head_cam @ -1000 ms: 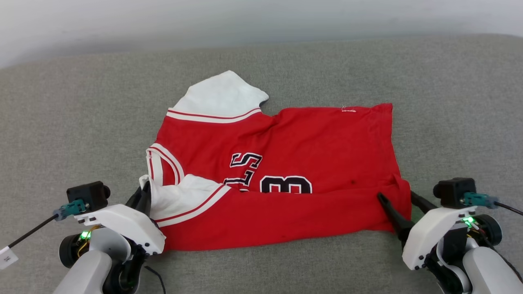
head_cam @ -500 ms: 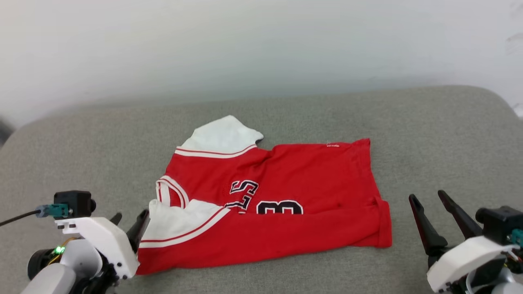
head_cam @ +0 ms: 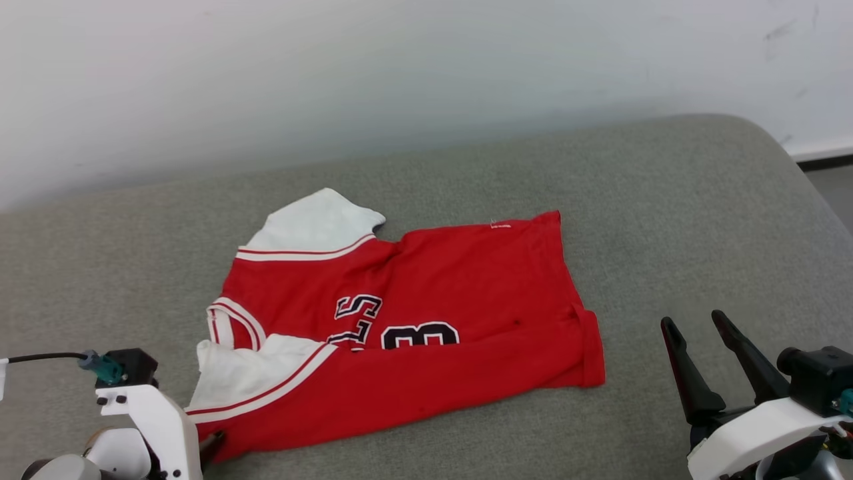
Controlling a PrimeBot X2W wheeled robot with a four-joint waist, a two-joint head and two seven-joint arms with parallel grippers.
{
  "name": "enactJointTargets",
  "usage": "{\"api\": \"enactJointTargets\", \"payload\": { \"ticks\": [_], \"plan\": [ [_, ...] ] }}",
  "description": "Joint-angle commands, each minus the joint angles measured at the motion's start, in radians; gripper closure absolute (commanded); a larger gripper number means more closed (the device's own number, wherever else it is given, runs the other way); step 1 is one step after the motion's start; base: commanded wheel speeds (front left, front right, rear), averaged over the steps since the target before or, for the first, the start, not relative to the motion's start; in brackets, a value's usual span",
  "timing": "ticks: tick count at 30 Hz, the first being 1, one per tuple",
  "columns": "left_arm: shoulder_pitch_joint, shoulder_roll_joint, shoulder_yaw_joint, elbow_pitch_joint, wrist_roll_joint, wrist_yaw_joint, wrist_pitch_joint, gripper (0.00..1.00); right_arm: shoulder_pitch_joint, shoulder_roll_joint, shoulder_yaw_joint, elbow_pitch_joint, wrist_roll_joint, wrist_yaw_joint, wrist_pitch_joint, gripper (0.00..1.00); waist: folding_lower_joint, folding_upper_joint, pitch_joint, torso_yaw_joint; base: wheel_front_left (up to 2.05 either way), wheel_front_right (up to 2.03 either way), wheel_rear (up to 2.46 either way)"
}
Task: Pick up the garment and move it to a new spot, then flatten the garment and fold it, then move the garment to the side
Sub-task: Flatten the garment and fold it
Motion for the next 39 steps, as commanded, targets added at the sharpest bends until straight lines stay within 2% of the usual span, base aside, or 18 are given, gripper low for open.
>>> {"api": "enactJointTargets", "payload": {
  "ticks": [1,5,8,9,10,11,14,17,21,26,32,36,39],
  "plan": [
    [-0.006,0.003,-0.005,0.018,0.004,0.004,0.008,0.0,0.004,0.009,0.0,-0.007,-0.007,-0.001,0.006,0.0,0.0002,-0.0001,0.03,-0.023,0.0,0.0,0.0],
    [-0.018,-0.007,-0.036,0.081,-0.002,-0.015,0.055,0.0,-0.013,0.011,-0.008,-0.016,-0.004,-0.001,0.014,0.0,0.0002,-0.0001,0.064,-0.051,0.0,0.0,0.0],
    [-0.01,-0.044,-0.064,0.127,-0.027,-0.03,0.098,0.01,-0.023,0.018,-0.026,-0.016,0.005,-0.001,0.02,0.0,0.0002,-0.0001,0.081,-0.062,0.0,0.0,0.0],
    [-0.014,-0.055,-0.07,0.141,-0.032,-0.034,0.102,0.44,-0.027,0.018,-0.029,-0.017,0.008,-0.001,0.022,0.0,0.0002,-0.0001,0.084,-0.063,0.0,0.0,0.0],
    [-0.016,-0.07,-0.076,0.152,-0.038,-0.041,0.105,0.63,-0.029,0.019,-0.036,-0.018,0.011,-0.001,0.024,0.0,0.0002,-0.0001,0.087,-0.064,0.0,0.0,0.0],
    [-0.017,-0.085,-0.078,0.162,-0.043,-0.045,0.103,1.0,-0.028,0.022,-0.041,-0.016,0.015,-0.001,0.029,0.0,0.0002,-0.0001,0.089,-0.064,0.0,0.0,0.0],
    [-0.017,-0.114,-0.087,0.182,-0.058,-0.061,0.106,1.0,-0.032,0.017,-0.061,-0.018,0.026,-0.001,0.045,0.0,0.0002,-0.0001,0.093,-0.061,0.0,0.0,0.0],
    [-0.028,-0.116,-0.08,0.185,-0.049,-0.069,0.078,1.0,-0.031,0.008,-0.094,-0.014,0.051,-0.001,0.081,0.0,0.0002,-0.0001,0.088,-0.05,0.0,0.0,0.0],
    [-0.046,-0.104,-0.055,0.154,-0.033,-0.068,0.029,1.0,-0.042,-0.013,-0.136,0.014,0.088,-0.001,0.193,0.0,0.0002,-0.0001,0.077,-0.03,0.0,0.0,0.0],
    [-0.045,-0.063,-0.007,0.059,-0.031,-0.038,-0.012,1.0,-0.083,-0.052,-0.139,0.054,0.137,-0.001,0.39,0.0,0.0002,-0.0001,0.078,0.002,0.0,0.0,0.0],
    [-0.065,-0.029,0.012,-0.084,-0.006,0.001,-0.012,1.0,-0.165,-0.055,-0.082,0.161,0.197,-0.001,0.574,0.0,0.0002,-0.0001,0.121,0.052,0.0,0.0,0.0],
    [-0.083,-0.028,0.003,-0.151,0.013,0.025,-0.001,1.0,-0.235,-0.044,-0.039,0.254,0.229,-0.001,0.636,0.0,0.0002,-0.0001,0.155,0.082,0.0,0.0,0.0],
    [-0.101,-0.03,-0.004,-0.181,0.024,0.035,0.009,1.0,-0.293,-0.04,-0.008,0.325,0.253,-0.001,0.643,0.0,0.0002,-0.0001,0.176,0.097,0.0,0.0,0.0]
  ]
}}
